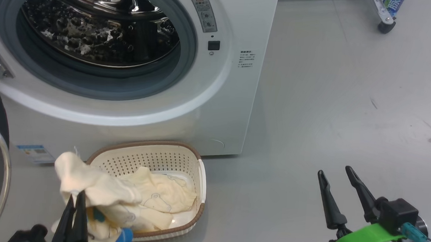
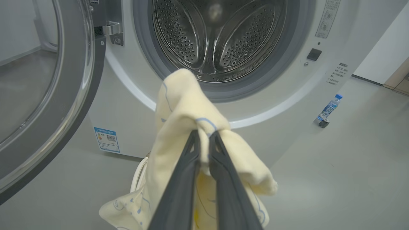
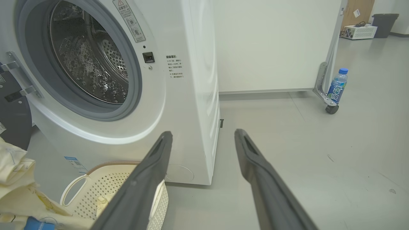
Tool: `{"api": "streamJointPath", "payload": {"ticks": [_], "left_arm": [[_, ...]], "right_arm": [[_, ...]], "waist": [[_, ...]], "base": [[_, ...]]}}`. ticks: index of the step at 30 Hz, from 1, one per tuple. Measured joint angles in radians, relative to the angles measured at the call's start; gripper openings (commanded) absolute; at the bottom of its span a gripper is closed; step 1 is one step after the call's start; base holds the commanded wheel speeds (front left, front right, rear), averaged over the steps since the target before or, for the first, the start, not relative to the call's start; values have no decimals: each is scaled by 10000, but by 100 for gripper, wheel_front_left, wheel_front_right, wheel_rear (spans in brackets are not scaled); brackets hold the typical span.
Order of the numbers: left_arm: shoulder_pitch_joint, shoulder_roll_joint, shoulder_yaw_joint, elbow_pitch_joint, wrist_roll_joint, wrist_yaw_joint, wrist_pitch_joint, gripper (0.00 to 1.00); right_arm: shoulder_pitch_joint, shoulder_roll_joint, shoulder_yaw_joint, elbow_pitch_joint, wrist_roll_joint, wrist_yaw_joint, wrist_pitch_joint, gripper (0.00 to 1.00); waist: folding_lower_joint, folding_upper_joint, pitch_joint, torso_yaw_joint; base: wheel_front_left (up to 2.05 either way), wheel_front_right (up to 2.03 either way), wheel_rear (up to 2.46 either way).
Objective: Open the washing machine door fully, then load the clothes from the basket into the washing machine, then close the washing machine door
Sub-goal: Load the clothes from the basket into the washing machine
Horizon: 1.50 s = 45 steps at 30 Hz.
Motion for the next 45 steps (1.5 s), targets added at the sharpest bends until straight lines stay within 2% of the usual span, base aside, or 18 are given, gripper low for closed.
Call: {"api": "streamJointPath", "payload": {"ticks": [8, 18, 27, 33, 45], "left_arm": [[-1565, 148, -447, -35, 355, -77, 0, 0], [-3885, 997, -796, 232, 533, -81, 17, 0], [-6531, 1561, -918, 652, 619, -111, 552, 0], [-8380, 1816, -918, 1783, 769, -121, 821, 0], [-10923, 1977, -949, 4343, 966, 15, 734, 0]], "right_arm": [[-433, 121, 33, 188, 2, 0, 0, 100], [-1177, 199, 226, 313, 79, 0, 0, 100], [-1939, 221, 451, 324, 293, 0, 0, 100], [-2533, 224, 792, 291, 456, 0, 0, 100], [-2962, 226, 1292, 297, 527, 0, 0, 100]], "waist": [[0, -1, 622, -52], [1, -1, 1693, -274], [3, -1, 2910, -524], [3, -1, 3760, -752], [2, -1, 4771, -1137]], "base": [[0, 0, 0], [0, 0, 0], [0, 0, 0], [0, 0, 0], [0, 0, 0]]}}
